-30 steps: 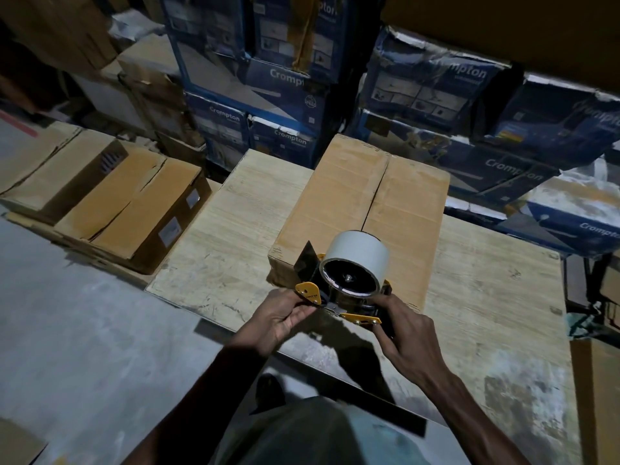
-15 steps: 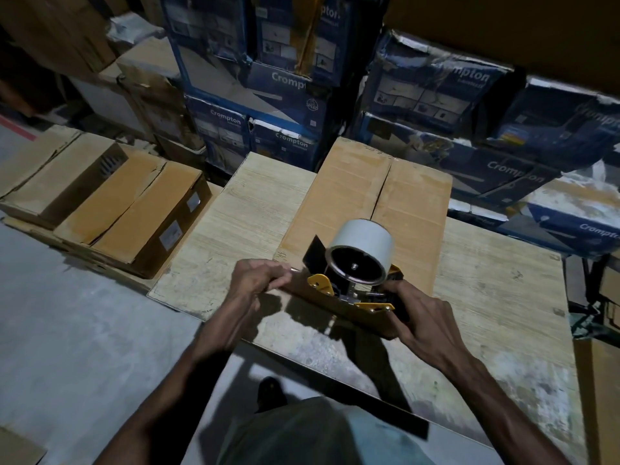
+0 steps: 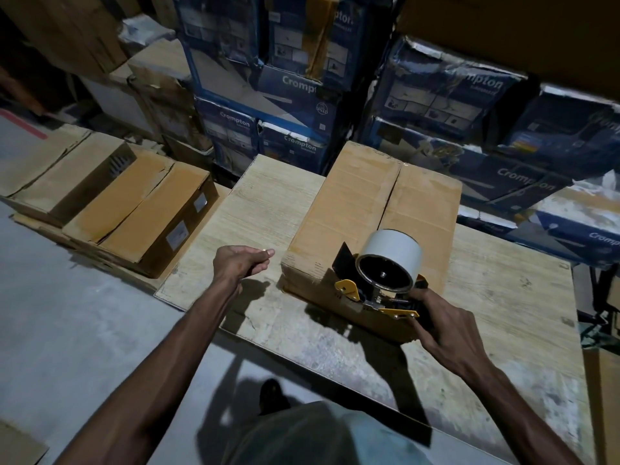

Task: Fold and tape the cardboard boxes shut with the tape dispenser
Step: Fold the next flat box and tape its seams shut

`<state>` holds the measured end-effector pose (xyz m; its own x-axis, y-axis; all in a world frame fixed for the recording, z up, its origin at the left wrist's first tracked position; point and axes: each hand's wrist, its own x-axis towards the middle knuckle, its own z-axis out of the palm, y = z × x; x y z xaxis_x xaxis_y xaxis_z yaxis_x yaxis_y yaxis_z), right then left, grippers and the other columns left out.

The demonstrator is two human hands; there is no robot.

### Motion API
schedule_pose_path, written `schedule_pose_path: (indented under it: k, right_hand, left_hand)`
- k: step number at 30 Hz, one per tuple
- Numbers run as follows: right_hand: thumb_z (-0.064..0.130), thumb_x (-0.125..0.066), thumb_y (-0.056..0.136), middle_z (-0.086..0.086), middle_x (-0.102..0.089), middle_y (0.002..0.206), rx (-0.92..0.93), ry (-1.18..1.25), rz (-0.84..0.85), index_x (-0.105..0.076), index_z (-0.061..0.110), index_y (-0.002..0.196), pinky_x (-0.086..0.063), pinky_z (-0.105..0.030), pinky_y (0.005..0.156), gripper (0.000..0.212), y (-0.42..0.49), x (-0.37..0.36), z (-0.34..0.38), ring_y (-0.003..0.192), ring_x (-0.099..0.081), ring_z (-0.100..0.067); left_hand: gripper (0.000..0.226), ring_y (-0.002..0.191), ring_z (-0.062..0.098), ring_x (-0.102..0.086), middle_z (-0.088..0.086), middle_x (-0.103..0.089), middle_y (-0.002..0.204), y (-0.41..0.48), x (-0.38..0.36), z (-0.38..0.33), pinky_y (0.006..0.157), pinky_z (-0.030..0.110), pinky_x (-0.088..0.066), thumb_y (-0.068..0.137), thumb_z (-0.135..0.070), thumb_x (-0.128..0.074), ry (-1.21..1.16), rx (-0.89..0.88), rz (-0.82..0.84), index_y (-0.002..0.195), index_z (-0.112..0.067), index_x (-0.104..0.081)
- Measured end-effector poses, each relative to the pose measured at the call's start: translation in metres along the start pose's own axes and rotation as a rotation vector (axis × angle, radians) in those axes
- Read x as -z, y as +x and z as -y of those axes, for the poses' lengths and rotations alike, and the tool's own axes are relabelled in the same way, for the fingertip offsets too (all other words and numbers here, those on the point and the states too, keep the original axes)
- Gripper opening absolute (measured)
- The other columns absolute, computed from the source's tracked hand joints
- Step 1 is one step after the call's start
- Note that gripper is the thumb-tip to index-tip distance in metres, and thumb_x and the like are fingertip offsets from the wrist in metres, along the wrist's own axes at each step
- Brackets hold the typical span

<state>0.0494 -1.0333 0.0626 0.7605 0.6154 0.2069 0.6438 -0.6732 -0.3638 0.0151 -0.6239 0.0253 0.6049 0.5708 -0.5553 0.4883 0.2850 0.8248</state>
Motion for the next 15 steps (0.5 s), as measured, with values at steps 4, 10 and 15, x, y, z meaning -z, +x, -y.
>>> schedule_pose_path:
  k: [4,10,15]
  right_hand:
    - [0.021,-0.070,0.087,0.006,-0.075,0.105,0.016,-0.016,0.015,-0.052,0.030,0.129,-0.053,-0.039,0.048,0.046,0.004,-0.007,-0.001,0.065,-0.069,-0.019]
    - [0.023,-0.072,0.089,0.005,-0.074,0.104,0.026,-0.040,0.035,-0.050,0.032,0.128,-0.053,-0.040,0.048,0.046,0.009,-0.011,-0.003,0.065,-0.069,-0.020]
    - [0.016,-0.080,0.087,0.005,-0.075,0.108,0.010,-0.041,0.046,-0.050,0.032,0.129,-0.054,-0.040,0.049,0.054,0.007,-0.016,-0.005,0.068,-0.070,-0.020]
  left_hand:
    - [0.036,0.049,0.013,-0.065,0.022,-0.076,0.078,0.005,-0.003,0.008,0.063,0.025,-0.058,0.066,-0.013,-0.098,0.012,0.000,-0.040,0.087,0.007,-0.077]
    - [0.034,0.046,0.010,-0.063,0.021,-0.076,0.076,0.011,-0.004,0.018,0.054,0.017,-0.053,0.068,-0.013,-0.097,0.016,-0.003,-0.054,0.086,0.007,-0.076]
    - [0.032,0.044,0.012,-0.057,0.020,-0.075,0.072,0.018,-0.006,0.024,0.050,0.018,-0.050,0.069,-0.014,-0.096,0.023,-0.004,-0.050,0.083,0.007,-0.077]
